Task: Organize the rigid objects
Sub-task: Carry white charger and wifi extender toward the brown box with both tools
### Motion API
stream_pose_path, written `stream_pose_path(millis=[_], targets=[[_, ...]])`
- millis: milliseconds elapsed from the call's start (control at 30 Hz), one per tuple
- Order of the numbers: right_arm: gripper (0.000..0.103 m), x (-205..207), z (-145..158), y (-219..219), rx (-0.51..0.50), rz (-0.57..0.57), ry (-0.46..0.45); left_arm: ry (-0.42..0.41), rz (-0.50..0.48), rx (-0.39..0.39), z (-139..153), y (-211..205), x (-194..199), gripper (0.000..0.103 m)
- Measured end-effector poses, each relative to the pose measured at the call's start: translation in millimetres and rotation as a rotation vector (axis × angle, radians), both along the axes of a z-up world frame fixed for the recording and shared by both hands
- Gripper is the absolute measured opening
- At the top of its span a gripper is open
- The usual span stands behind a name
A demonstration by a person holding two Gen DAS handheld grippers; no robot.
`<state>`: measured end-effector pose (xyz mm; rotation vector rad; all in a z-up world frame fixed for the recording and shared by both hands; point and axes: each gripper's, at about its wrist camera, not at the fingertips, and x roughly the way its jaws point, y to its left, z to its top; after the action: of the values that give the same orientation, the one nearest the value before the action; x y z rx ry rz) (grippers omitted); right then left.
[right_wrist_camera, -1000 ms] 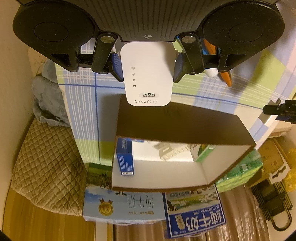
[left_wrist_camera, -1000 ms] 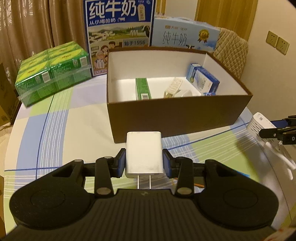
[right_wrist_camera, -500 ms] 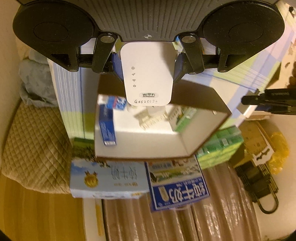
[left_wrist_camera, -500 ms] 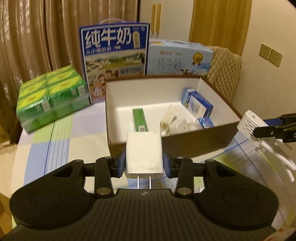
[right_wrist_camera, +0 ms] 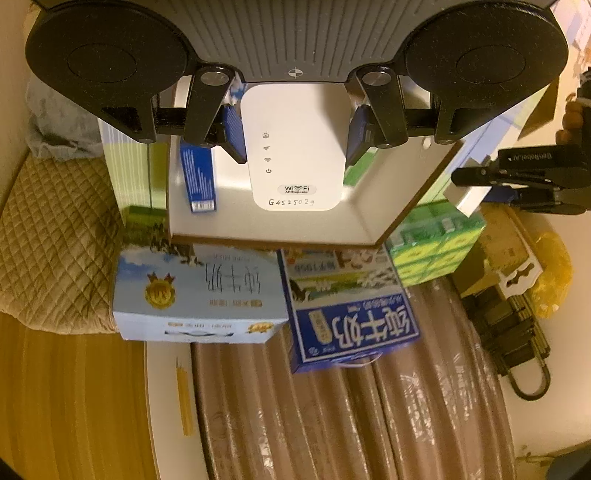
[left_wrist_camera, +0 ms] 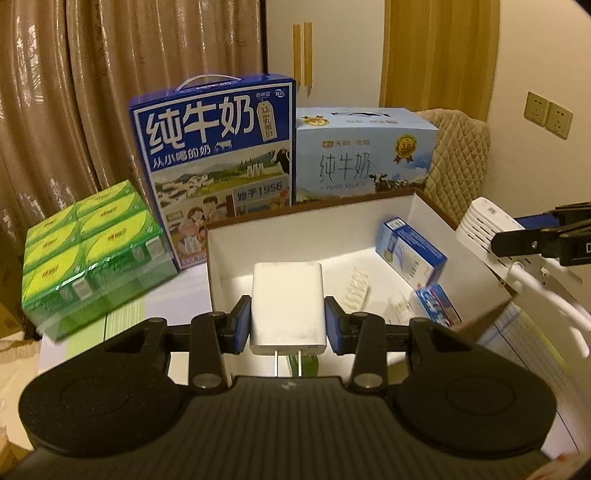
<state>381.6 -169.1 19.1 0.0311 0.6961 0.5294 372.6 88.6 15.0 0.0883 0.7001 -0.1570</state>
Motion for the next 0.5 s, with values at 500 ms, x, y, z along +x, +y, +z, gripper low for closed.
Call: stream_pose_path(millis=[500], targets=[[0.053,97,-25,32,-0.064,-0.051,0.032,0.086,0.035,0.066,-34,8,106,0.036]])
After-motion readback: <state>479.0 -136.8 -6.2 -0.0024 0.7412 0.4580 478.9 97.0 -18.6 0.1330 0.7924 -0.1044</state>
